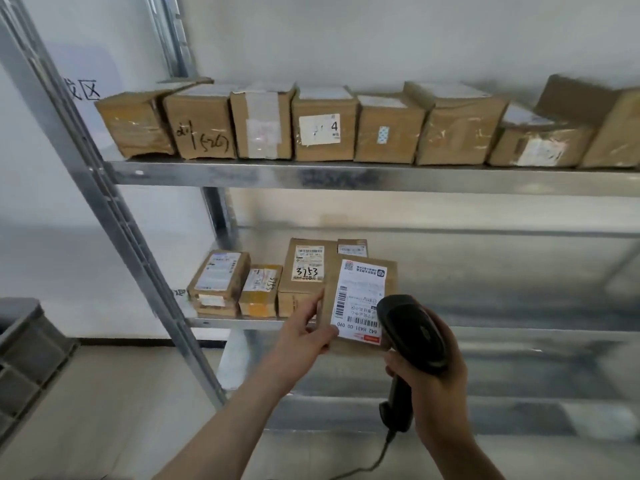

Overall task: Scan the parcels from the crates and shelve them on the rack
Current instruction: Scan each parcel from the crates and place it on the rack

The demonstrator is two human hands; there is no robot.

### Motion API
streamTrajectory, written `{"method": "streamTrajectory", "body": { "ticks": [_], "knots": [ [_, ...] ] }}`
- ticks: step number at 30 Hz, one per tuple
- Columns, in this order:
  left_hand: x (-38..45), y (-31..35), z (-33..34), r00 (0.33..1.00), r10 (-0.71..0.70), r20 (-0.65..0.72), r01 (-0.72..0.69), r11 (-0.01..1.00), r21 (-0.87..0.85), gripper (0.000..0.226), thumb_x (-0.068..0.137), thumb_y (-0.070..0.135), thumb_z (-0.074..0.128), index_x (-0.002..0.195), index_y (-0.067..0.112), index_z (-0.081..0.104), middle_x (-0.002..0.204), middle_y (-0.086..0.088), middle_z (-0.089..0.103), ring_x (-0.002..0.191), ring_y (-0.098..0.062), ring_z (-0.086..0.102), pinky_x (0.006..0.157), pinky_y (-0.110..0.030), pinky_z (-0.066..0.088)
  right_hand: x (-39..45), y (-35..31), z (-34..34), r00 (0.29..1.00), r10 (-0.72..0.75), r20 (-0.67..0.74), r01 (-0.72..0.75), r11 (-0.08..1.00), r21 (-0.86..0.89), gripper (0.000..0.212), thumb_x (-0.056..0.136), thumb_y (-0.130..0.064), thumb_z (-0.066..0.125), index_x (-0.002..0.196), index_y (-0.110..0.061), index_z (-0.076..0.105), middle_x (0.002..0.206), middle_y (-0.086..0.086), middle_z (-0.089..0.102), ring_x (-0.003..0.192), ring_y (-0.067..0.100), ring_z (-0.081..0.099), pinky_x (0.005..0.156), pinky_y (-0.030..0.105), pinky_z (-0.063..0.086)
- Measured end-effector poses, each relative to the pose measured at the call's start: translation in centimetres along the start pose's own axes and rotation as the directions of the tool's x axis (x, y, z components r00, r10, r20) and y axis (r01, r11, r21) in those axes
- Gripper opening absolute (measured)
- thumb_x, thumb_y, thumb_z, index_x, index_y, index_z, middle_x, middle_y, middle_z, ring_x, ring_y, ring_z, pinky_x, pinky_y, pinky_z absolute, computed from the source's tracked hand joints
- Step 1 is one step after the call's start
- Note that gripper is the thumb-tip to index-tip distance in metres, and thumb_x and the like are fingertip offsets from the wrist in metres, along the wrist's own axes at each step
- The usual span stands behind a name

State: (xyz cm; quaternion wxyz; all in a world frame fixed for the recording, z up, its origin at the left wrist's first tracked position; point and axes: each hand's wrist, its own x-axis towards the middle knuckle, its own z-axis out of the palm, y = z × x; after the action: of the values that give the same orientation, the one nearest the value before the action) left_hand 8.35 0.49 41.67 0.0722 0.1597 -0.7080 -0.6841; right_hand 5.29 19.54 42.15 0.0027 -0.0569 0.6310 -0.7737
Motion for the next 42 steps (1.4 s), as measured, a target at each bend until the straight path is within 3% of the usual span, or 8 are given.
{"method": "streamTrajectory", "body": {
  "ticks": [7, 13, 17, 21, 25, 32, 38, 42],
  "knots": [
    [5.1, -0.7, 2.9, 0.992, -0.016, 0.122, 0.018, 1.000, -0.013, 0.061, 0.094, -0.001, 0.060, 0.142, 0.035, 0.050, 0.119, 0.006, 0.071, 0.102, -0.020, 0.072, 0.089, -0.047, 0.060, 2.8, 0.6, -1.5, 0.994, 0.000, -0.112, 0.000, 1.000, 0.004, 0.067, 0.057, 0.002, 0.072, 0.107, -0.042, 0.072, 0.107, 0.003, 0.075, 0.099, 0.032, 0.070, 0.084, 0.054, 0.058],
    [7.4, -1.2, 5.8, 0.978, -0.013, 0.206, 0.019, 0.999, -0.027, 0.056, 0.091, -0.001, 0.064, 0.134, 0.033, 0.054, 0.116, -0.002, 0.069, 0.106, -0.018, 0.071, 0.083, -0.030, 0.060, 5.1, 1.1, -3.4, 0.983, 0.042, -0.180, -0.044, 0.999, -0.007, 0.066, 0.067, 0.021, 0.075, 0.117, -0.022, 0.068, 0.100, 0.006, 0.074, 0.091, 0.037, 0.067, 0.071, 0.052, 0.056],
    [8.8, -1.9, 8.3, 0.979, 0.003, 0.203, -0.004, 1.000, 0.008, 0.057, 0.092, 0.001, 0.064, 0.133, 0.039, 0.051, 0.111, 0.004, 0.070, 0.099, -0.006, 0.070, 0.075, -0.019, 0.057, 7.1, 1.2, -4.8, 0.978, 0.072, -0.196, -0.083, 0.995, -0.050, 0.072, 0.073, 0.026, 0.069, 0.107, -0.037, 0.072, 0.096, -0.002, 0.075, 0.092, 0.033, 0.068, 0.072, 0.050, 0.058],
    [10.6, -2.6, 10.9, 0.986, 0.020, 0.168, -0.028, 0.999, 0.042, 0.057, 0.092, 0.000, 0.063, 0.115, 0.051, 0.049, 0.112, 0.006, 0.069, 0.103, -0.004, 0.069, 0.082, -0.023, 0.058, 9.8, 1.4, -6.7, 0.983, 0.114, -0.143, -0.121, 0.992, -0.037, 0.072, 0.074, 0.027, 0.066, 0.106, -0.037, 0.070, 0.093, -0.008, 0.074, 0.092, 0.030, 0.067, 0.068, 0.046, 0.057],
    [12.8, -4.1, 13.3, 0.997, -0.003, 0.074, -0.005, 0.994, 0.105, 0.056, 0.088, 0.000, 0.065, 0.129, 0.037, 0.054, 0.119, 0.006, 0.070, 0.112, -0.009, 0.068, 0.092, -0.035, 0.059, 13.1, 2.8, -8.3, 0.980, 0.179, -0.090, -0.182, 0.983, -0.024, 0.067, 0.074, 0.027, 0.066, 0.114, -0.027, 0.065, 0.101, 0.001, 0.072, 0.091, 0.028, 0.068, 0.064, 0.041, 0.056],
    [15.8, -5.8, 15.7, 0.996, -0.049, -0.073, 0.069, 0.950, 0.304, 0.051, 0.090, 0.004, 0.067, 0.134, 0.026, 0.052, 0.117, 0.011, 0.072, 0.105, 0.002, 0.067, 0.087, -0.017, 0.057, 17.8, 5.8, -10.0, 0.954, 0.300, 0.010, -0.299, 0.952, -0.056, 0.069, 0.055, 0.001, 0.075, 0.118, -0.024, 0.068, 0.090, 0.000, 0.076, 0.070, 0.015, 0.071, 0.054, 0.029, 0.057],
    [16.0, -7.2, 17.5, 0.978, 0.086, -0.189, 0.076, 0.698, 0.713, 0.049, 0.092, 0.010, 0.057, 0.139, 0.023, 0.047, 0.131, 0.002, 0.058, 0.110, -0.018, 0.062, 0.095, -0.037, 0.055, 20.6, 8.1, -11.1, 0.931, 0.354, 0.089, -0.348, 0.934, -0.080, 0.066, 0.067, 0.021, 0.076, 0.117, -0.023, 0.069, 0.079, 0.008, 0.075, 0.060, 0.021, 0.064, 0.059, 0.042, 0.051],
    [15.8, -6.9, 17.5, 0.973, 0.214, -0.093, 0.006, 0.372, 0.928, 0.043, 0.058, 0.005, 0.085, 0.096, 0.019, 0.068, 0.096, -0.003, 0.061, 0.077, -0.026, 0.066, 0.054, -0.036, 0.056, 21.7, 7.8, -11.0, 0.903, 0.396, 0.164, -0.389, 0.918, -0.077, 0.062, 0.072, 0.026, 0.068, 0.108, -0.025, 0.069, 0.071, 0.002, 0.072, 0.055, 0.015, 0.063, 0.062, 0.040, 0.049]
  ]
}}
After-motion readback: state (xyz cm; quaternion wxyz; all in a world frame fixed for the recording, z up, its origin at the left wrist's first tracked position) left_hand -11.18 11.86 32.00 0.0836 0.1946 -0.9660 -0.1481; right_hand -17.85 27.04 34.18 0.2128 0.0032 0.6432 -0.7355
